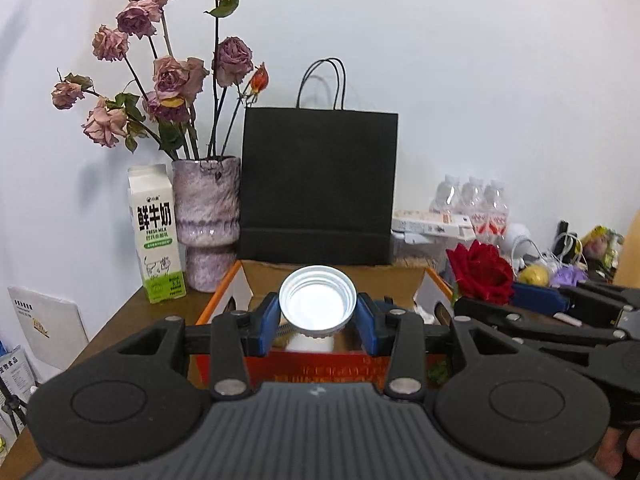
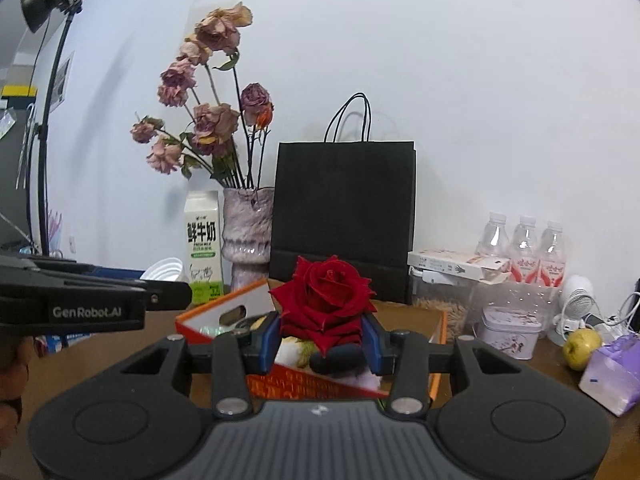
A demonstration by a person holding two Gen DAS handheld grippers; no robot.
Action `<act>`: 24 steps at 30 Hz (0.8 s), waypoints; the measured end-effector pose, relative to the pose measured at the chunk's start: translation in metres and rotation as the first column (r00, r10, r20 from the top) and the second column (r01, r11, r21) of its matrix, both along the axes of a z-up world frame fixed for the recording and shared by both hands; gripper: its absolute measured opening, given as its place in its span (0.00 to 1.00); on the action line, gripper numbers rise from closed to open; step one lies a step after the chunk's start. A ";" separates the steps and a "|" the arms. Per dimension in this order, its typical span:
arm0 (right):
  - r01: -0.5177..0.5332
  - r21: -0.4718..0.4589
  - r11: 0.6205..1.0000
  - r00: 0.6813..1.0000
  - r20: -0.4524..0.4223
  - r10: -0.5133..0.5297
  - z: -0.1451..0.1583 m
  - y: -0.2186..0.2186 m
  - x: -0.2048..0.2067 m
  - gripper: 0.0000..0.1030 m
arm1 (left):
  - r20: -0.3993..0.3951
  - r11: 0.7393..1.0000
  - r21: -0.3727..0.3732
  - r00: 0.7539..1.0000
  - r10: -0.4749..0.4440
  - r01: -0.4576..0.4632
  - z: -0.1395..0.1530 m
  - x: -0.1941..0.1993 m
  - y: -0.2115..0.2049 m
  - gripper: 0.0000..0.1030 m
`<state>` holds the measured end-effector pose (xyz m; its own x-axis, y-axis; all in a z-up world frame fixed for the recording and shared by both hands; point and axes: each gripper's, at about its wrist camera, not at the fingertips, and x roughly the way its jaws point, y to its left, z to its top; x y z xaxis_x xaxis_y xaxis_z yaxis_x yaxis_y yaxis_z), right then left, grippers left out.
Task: Organize objects
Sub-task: 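Carry the white lid and red rose with both tools over the red box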
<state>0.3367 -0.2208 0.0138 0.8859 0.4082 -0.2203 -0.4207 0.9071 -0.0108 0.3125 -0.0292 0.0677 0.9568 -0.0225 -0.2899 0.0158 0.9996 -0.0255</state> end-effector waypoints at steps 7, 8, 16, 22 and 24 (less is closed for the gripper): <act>0.024 0.006 1.000 1.000 0.016 -0.024 -0.002 0.011 0.034 0.40 | 0.027 1.000 -0.012 0.999 0.020 -0.020 0.003 0.035 0.000 0.40; 0.027 0.004 1.000 0.999 0.017 -0.027 -0.002 0.013 0.039 0.40 | 0.026 1.000 -0.013 0.999 0.021 -0.021 0.003 0.040 0.000 0.40; 0.034 -0.001 0.999 0.999 -0.005 -0.034 -0.011 0.023 0.081 0.40 | 0.011 0.999 -0.004 0.999 0.042 -0.042 -0.005 0.084 0.002 0.40; 0.050 -0.005 0.999 0.998 -0.022 -0.050 -0.017 0.031 0.112 0.40 | 0.000 0.998 0.008 0.998 0.066 -0.066 -0.013 0.114 0.006 0.40; 0.054 -0.007 0.999 0.998 -0.031 -0.054 -0.019 0.033 0.122 0.40 | -0.004 0.998 0.012 0.998 0.065 -0.065 -0.015 0.124 0.006 0.40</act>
